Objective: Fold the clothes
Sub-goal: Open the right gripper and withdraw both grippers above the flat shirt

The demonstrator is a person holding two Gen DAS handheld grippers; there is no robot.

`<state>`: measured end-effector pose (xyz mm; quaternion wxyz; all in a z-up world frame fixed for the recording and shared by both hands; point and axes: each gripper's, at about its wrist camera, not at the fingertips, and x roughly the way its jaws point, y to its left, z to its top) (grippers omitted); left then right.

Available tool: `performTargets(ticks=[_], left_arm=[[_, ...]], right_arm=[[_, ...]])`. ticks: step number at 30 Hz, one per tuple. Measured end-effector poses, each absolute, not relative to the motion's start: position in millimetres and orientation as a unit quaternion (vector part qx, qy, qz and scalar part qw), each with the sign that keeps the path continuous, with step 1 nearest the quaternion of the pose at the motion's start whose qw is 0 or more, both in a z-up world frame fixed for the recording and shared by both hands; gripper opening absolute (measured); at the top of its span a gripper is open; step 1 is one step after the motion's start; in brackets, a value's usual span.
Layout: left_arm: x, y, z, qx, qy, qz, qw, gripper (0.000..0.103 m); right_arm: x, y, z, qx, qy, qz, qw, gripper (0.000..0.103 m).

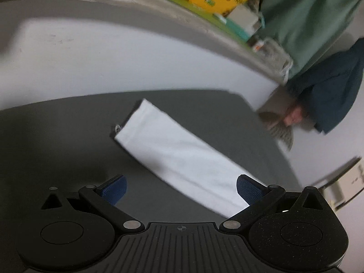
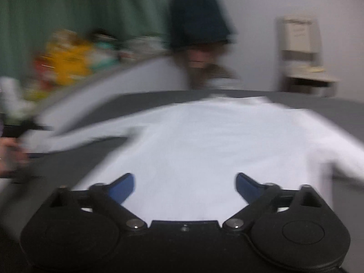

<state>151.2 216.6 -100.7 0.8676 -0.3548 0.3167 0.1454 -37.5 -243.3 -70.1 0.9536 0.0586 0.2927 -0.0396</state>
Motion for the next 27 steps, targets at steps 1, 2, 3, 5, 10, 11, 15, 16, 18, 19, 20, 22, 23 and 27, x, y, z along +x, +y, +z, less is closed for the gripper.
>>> performTargets(ticks=[1,2,3,5,10,11,15,16,18,19,20,22,23,27], left_arm=[[151,203,-94,-0.339,0.32,0.119,0.877,0.103],[150,190,-87,-0.323,0.323,0.092,0.885,0.103],[149,176,-80,-0.307,0.326,0.064,0.892,0.103],[138,127,-56,-0.248,0.333,-0.022,0.909,0.103],[80,7,8,-0.038,0.333,-0.161,0.928,0.103],[66,-9,17,-0.006,0.328,-0.171,0.929,0.103],[21,-39,45,0.027,0.328,-0.215,0.92,0.103],[15,-38,49,0.021,0.325,-0.221,0.919,0.103],[1,-31,53,0.02,0.323,-0.203,0.924,0.103],[-3,-27,55,0.021,0.324,-0.188,0.927,0.103],[-1,-18,56,0.016,0.328,-0.169,0.929,0.103],[1,8,57,-0.014,0.34,-0.142,0.93,0.103],[7,21,56,-0.027,0.348,-0.126,0.929,0.103],[28,62,56,-0.039,0.363,-0.071,0.928,0.103]], right_arm=[[-36,-254,-66,0.064,0.292,-0.075,0.951,0.103],[-35,-263,-61,0.074,0.293,-0.101,0.948,0.103],[-36,-271,-56,0.086,0.295,-0.12,0.944,0.103],[-42,-279,-43,0.1,0.301,-0.145,0.937,0.103],[-83,-270,-5,0.08,0.309,-0.207,0.925,0.103],[-97,-266,1,0.088,0.299,-0.207,0.927,0.103],[-145,-256,21,0.123,0.28,-0.195,0.932,0.103],[-153,-255,23,0.126,0.277,-0.187,0.934,0.103],[-169,-253,27,0.131,0.272,-0.172,0.938,0.103],[-176,-252,29,0.133,0.27,-0.165,0.939,0.103],[-183,-251,31,0.135,0.268,-0.155,0.941,0.103],[-182,-253,31,0.136,0.272,-0.13,0.944,0.103],[-179,-253,32,0.135,0.281,-0.123,0.942,0.103],[-157,-254,26,0.125,0.321,-0.098,0.934,0.103]])
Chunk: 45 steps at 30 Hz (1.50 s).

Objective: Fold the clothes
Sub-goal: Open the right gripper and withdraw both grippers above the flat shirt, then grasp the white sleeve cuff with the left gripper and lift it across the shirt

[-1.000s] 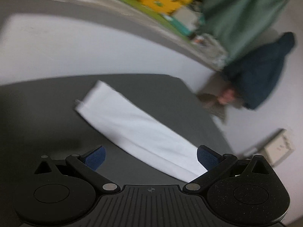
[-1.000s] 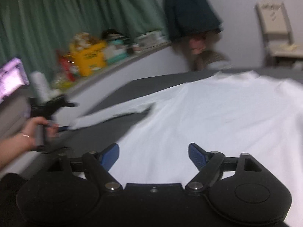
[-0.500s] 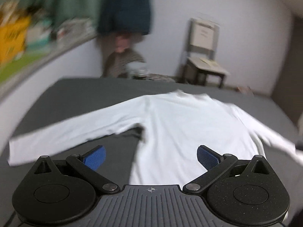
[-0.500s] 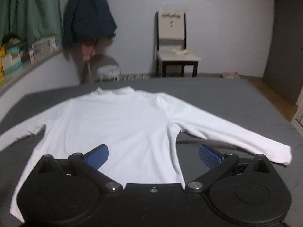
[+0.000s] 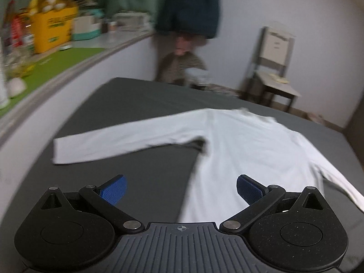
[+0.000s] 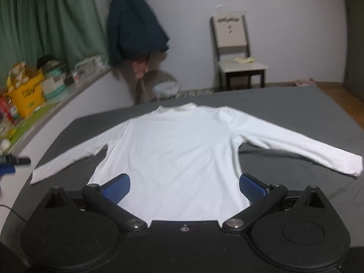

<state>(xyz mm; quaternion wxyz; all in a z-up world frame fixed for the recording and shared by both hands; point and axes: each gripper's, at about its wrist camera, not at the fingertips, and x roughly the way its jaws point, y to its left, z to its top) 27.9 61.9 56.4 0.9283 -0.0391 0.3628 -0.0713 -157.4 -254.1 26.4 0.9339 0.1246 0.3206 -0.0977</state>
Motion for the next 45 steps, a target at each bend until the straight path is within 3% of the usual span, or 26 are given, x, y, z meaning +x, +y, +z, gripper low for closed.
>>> performTargets(ticks=[10,20,23,25,27,30,34,41,45], left_arm=[[113,134,5,-0.11,0.427,0.006,0.897,0.103],[208,200,-75,-0.084,0.445,0.133,0.882,0.103],[225,225,-99,-0.096,0.45,0.172,0.871,0.087],[229,241,-112,-0.128,0.452,0.181,0.864,0.063],[230,254,-125,-0.168,0.454,0.174,0.858,0.05],[226,257,-133,-0.192,0.438,0.164,0.863,0.04],[230,253,-139,-0.195,0.425,0.163,0.869,0.006],[228,209,-115,-0.132,0.357,0.181,0.907,0.004],[220,154,-67,-0.122,0.301,0.088,0.942,0.004]], right_arm=[[-125,-239,-23,0.086,0.365,-0.101,0.921,0.103],[-98,-231,-62,0.063,0.383,-0.07,0.919,0.103],[-88,-226,-67,0.058,0.389,-0.061,0.917,0.103],[-85,-222,-69,0.057,0.393,-0.058,0.916,0.103],[-84,-218,-71,0.055,0.396,-0.056,0.915,0.103],[-84,-214,-74,0.051,0.393,-0.058,0.916,0.103],[-83,-214,-80,0.047,0.388,-0.064,0.918,0.103],[-86,-218,-83,0.058,0.397,-0.07,0.913,0.103],[-91,-221,-80,0.063,0.382,-0.072,0.919,0.103]])
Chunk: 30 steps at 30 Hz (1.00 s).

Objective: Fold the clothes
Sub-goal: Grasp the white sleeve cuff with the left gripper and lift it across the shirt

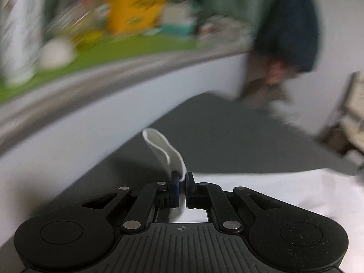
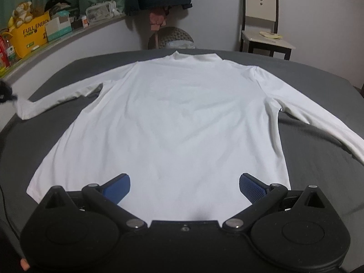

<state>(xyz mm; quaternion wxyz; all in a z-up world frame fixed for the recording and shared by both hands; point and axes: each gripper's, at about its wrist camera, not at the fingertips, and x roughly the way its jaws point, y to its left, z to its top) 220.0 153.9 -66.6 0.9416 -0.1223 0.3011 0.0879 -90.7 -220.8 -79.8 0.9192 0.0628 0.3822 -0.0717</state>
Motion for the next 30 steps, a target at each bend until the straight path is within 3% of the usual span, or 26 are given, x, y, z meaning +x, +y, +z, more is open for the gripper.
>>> performTargets(ticks=[11,15,24,30], left_arm=[[171,-34,70,-0.117,0.174,-0.172,0.962,0.004],[141,-94,89,-0.073,0.151,-0.239,0.956,0.004],[65,-175,31,-0.004,0.197,-0.332,0.922,0.004],[-3,-211,-27,0.107,0.223,-0.371,0.895,0.004]], right_arm=[[-118,-239,-80,0.085,0.36,-0.069,0.927,0.103],[-125,-253,-79,0.102,0.352,-0.075,0.927,0.103],[-137,-304,-72,0.192,0.33,-0.107,0.918,0.103],[-137,-327,-77,0.215,0.338,-0.134,0.906,0.103]])
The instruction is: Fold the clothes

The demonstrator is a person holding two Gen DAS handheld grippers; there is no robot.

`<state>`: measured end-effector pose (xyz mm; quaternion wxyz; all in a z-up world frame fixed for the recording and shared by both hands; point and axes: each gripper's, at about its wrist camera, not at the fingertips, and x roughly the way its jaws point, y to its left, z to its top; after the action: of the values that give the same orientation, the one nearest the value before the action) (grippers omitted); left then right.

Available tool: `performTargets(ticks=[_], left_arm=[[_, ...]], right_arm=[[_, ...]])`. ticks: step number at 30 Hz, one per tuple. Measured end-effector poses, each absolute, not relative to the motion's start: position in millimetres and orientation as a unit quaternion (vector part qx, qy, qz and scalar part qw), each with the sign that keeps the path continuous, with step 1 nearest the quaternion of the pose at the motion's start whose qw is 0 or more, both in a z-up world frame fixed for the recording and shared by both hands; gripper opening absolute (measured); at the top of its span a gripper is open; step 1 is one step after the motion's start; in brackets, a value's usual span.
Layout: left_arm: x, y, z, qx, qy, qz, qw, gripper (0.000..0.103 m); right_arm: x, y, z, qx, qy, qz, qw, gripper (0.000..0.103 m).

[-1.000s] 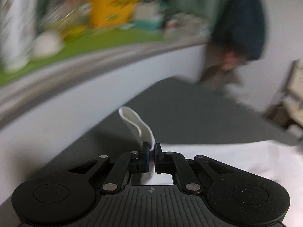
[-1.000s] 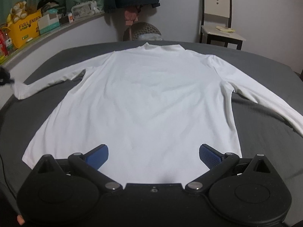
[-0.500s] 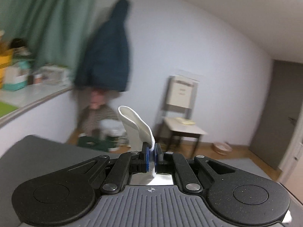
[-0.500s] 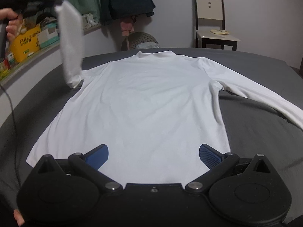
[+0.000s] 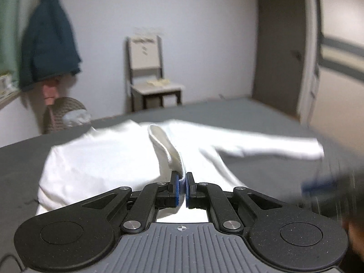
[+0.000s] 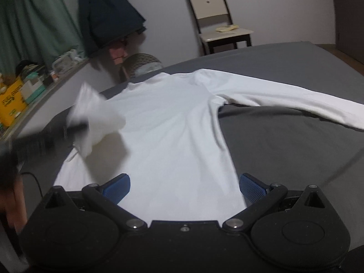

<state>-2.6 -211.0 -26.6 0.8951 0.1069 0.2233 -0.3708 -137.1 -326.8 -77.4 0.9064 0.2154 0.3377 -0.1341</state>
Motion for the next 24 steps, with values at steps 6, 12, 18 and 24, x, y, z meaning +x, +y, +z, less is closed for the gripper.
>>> performTargets(ticks=[6,12,18,24], left_arm=[[-32,-213,-41,0.165,0.212,-0.396,0.878,0.004],[-62,-219,-59,0.237,0.221,-0.4,0.858,0.004],[-85,-234,-70,0.28,0.22,-0.396,0.846,0.005],[-96,-236,-70,0.275,0.217,-0.392,0.851,0.005]], right_arm=[[-135,-353,-93,0.327,0.337,-0.07,0.88,0.103],[-119,-362,-105,0.404,0.326,-0.014,0.855,0.102],[-85,-345,-111,0.354,0.375,-0.034,0.856,0.093],[-60,-346,-136,0.374,0.426,-0.034,0.823,0.068]])
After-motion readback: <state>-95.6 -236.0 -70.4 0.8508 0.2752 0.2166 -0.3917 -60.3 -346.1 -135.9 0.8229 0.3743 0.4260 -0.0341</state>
